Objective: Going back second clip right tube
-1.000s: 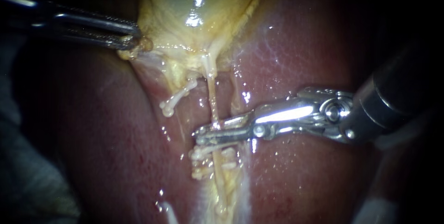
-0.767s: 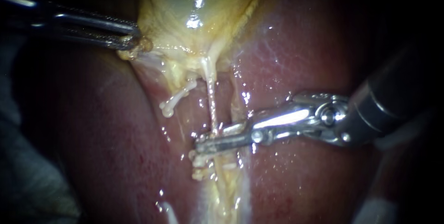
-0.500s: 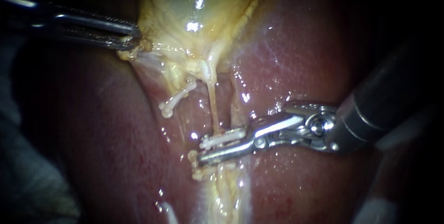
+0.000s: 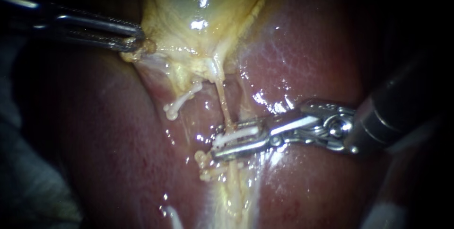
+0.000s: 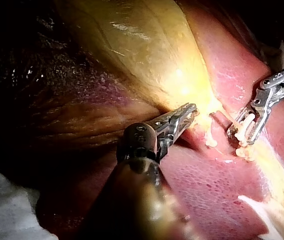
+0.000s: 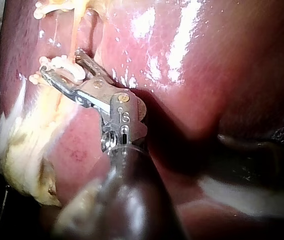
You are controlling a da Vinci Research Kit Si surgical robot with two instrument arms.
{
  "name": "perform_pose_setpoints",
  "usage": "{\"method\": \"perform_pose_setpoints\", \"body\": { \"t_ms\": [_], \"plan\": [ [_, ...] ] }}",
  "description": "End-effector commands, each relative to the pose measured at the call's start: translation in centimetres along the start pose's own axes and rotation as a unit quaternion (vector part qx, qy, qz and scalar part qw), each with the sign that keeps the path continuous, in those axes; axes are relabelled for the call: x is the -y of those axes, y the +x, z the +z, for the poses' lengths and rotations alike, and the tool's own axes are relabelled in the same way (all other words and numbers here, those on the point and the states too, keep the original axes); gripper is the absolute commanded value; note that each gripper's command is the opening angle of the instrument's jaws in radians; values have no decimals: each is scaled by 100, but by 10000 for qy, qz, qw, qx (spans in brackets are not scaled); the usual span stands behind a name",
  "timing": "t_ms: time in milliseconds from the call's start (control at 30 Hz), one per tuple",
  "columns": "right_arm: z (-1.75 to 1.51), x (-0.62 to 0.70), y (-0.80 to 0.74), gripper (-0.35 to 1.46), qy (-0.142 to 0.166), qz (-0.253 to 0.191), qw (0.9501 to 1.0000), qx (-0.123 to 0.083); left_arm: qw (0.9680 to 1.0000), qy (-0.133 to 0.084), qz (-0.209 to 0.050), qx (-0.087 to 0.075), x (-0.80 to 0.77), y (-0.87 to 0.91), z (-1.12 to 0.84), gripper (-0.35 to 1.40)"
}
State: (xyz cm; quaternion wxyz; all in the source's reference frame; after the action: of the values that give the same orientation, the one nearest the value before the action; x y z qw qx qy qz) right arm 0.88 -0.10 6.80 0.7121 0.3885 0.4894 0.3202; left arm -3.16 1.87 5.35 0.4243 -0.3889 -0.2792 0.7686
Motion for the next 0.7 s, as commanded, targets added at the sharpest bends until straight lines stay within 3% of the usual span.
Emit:
{"method": "perform_pose_setpoints", "body": {
  "t_ms": [33, 167, 267, 433, 533, 700],
  "plan": [
    [-2, 1, 2, 46, 11, -38, 10000, -1, 10000, -1, 0, 0, 0, 0, 0, -35],
    [-13, 7, 6, 47, 35, -548, 9985, 6, 10000, -1, 0, 0, 0, 0, 0, -35],
    [-24, 17, 9, 48, 10, -1077, 9941, 136, 10000, -2, 1, 0, 0, 0, -1, -35],
    [-46, 38, 19, 49, -259, -1952, 9795, 437, 10000, -2, 1, 0, 0, 0, -1, -35],
    [-61, 51, 26, 50, -404, -2357, 9701, 420, 10000, -2, 1, 0, 0, 0, -1, -35],
    [-85, 68, 37, 50, -641, -2721, 9594, 373, 10000, 1, 30, -3, 1, 0, 2, -35]
  ]
}}
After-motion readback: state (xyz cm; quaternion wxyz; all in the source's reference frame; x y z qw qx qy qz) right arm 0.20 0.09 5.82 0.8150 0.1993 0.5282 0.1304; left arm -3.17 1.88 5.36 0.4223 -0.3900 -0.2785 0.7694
